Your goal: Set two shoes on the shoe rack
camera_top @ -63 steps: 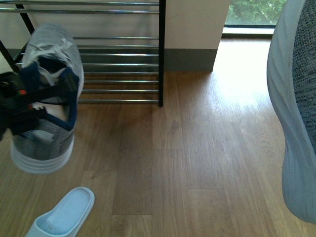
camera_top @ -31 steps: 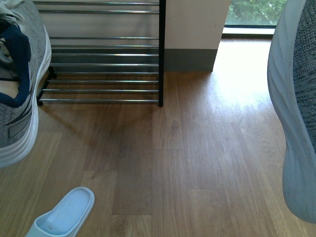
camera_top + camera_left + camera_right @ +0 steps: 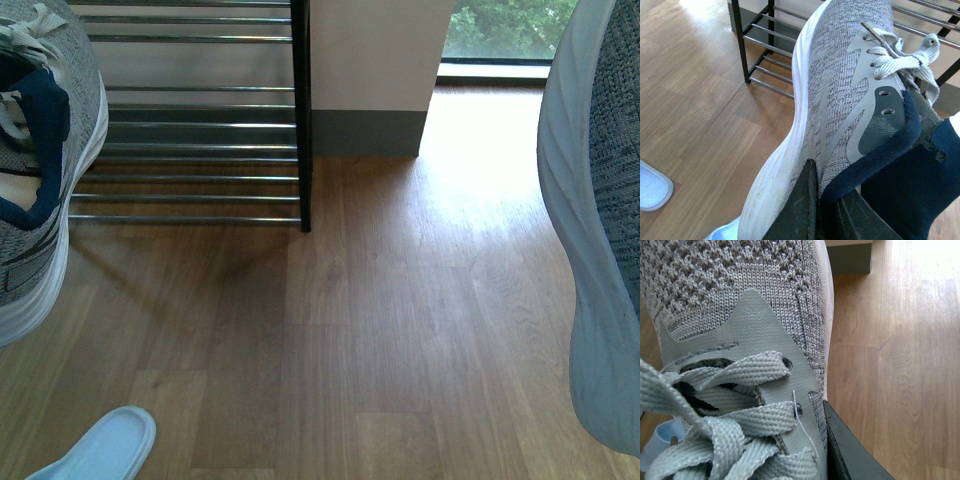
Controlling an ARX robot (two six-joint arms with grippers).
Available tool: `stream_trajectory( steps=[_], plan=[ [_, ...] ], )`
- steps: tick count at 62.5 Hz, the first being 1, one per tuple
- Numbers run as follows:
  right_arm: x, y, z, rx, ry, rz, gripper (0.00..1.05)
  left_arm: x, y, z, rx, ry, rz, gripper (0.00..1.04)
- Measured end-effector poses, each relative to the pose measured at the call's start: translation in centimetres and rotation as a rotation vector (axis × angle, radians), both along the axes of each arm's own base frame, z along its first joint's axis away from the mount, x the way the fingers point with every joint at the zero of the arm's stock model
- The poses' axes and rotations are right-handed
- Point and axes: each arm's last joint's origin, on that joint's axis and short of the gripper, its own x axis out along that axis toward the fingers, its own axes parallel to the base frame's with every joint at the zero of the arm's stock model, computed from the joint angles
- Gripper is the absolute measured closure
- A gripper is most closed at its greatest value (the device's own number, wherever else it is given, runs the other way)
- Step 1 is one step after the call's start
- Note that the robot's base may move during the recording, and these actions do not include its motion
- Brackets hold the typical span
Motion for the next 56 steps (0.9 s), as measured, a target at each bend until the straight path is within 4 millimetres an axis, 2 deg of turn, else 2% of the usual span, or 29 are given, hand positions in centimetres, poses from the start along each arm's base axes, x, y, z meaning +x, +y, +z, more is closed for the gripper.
stream_trajectory(
  steps=[56],
  plan=[
    [-0.01, -0.04, -0.03, -0.003, 0.001, -0.008, 1.03, -0.04, -0.10, 0.00, 0.005, 0.002, -0.010, 1.03]
  ],
)
